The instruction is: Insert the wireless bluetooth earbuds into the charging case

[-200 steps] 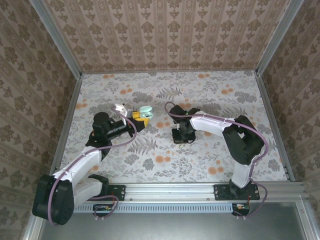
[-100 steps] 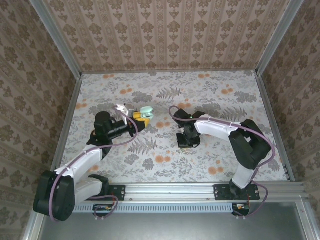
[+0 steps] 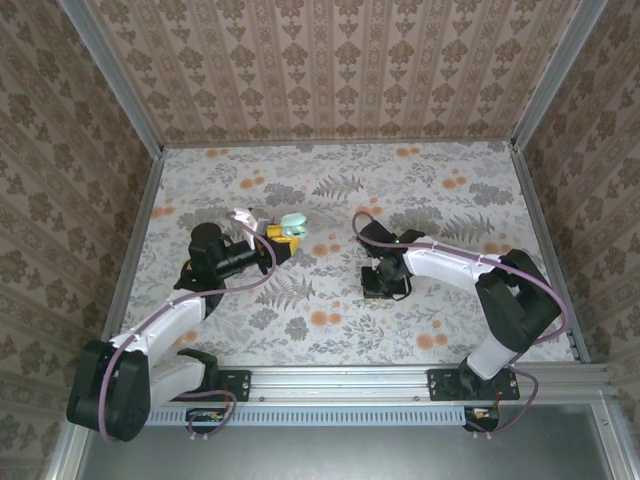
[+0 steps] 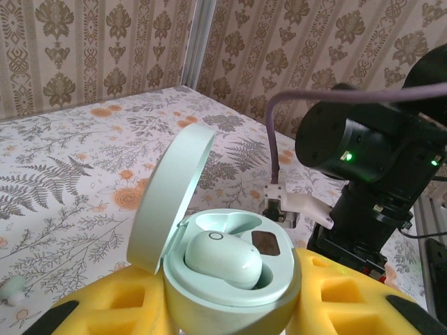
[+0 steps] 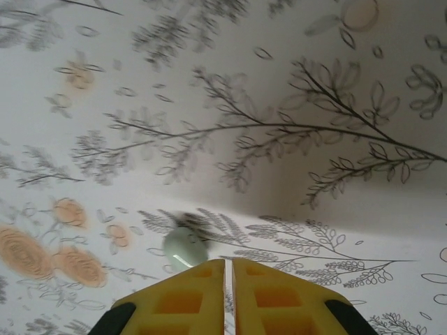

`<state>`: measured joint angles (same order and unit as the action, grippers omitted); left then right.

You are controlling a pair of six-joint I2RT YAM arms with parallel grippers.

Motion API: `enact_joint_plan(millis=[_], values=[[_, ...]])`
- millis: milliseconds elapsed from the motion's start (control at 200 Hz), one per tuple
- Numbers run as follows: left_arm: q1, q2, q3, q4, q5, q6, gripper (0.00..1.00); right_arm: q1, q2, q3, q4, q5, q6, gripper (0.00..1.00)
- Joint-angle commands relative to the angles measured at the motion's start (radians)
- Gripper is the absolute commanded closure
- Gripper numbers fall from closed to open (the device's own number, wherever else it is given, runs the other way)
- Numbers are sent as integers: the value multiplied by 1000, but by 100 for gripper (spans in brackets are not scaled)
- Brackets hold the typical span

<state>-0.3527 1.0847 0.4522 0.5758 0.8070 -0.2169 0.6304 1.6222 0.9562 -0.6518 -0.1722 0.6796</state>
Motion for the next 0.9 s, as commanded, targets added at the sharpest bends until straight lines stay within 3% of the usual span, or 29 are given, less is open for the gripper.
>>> enact_joint_plan(millis=[0, 380, 895], values=[[-6, -24, 25, 21, 13, 10, 100, -10, -31, -60, 70, -37, 63, 88], [-15, -45, 13, 7, 1, 8, 100, -11, -15, -114, 186, -59, 103, 84], [-22, -57, 6, -6, -13, 19, 100, -1, -13, -66, 156, -56, 70, 84]])
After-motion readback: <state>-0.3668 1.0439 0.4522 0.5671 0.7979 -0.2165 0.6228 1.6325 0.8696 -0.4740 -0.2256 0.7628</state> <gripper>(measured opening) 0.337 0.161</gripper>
